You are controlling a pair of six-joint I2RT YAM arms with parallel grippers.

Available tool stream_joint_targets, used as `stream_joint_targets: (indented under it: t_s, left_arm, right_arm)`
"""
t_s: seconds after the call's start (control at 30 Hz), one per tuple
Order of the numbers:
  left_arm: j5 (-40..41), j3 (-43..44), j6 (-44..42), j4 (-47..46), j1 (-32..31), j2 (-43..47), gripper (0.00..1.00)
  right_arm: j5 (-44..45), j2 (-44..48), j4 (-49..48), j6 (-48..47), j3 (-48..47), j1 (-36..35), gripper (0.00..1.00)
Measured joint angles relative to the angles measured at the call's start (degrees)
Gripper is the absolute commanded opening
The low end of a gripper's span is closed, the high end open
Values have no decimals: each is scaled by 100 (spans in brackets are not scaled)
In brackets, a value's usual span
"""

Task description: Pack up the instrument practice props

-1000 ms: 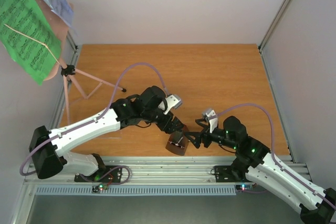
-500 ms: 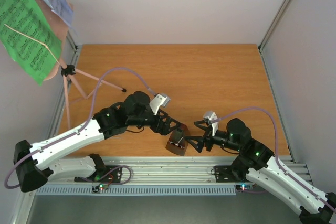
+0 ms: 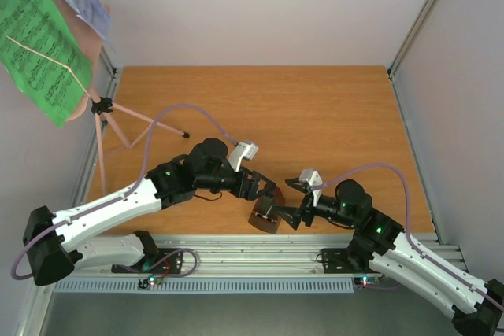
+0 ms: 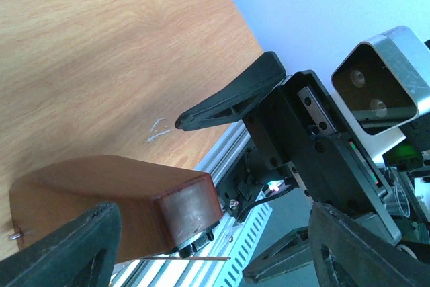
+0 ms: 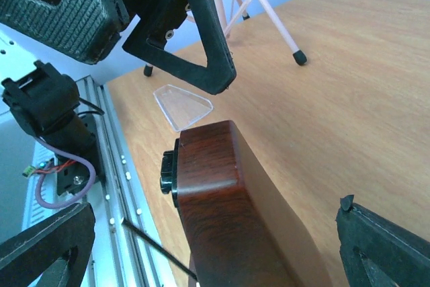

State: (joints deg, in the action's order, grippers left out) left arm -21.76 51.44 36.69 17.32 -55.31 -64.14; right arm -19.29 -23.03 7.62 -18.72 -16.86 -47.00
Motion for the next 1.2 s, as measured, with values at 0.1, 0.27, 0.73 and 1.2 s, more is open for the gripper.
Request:
stream_joint_targets:
  t_s: [0.1, 0.27, 0.73, 1.2]
  left_arm:
    - [-22, -2, 68, -74, -2, -46, 80]
    - [-33, -2, 129, -151, 0, -98, 78]
    - [-186, -2, 236, -238, 0, -476, 71]
    - [-208, -2, 251, -262, 0, -492, 69]
  right_arm:
    - [-7, -179, -223, -186, 39, 0, 99]
    - [-24, -562, -516, -334, 42, -13, 98]
    - [-20, -1263, -1355, -431, 210, -39, 98]
    - [514, -1185, -1572, -374, 448, -59, 98]
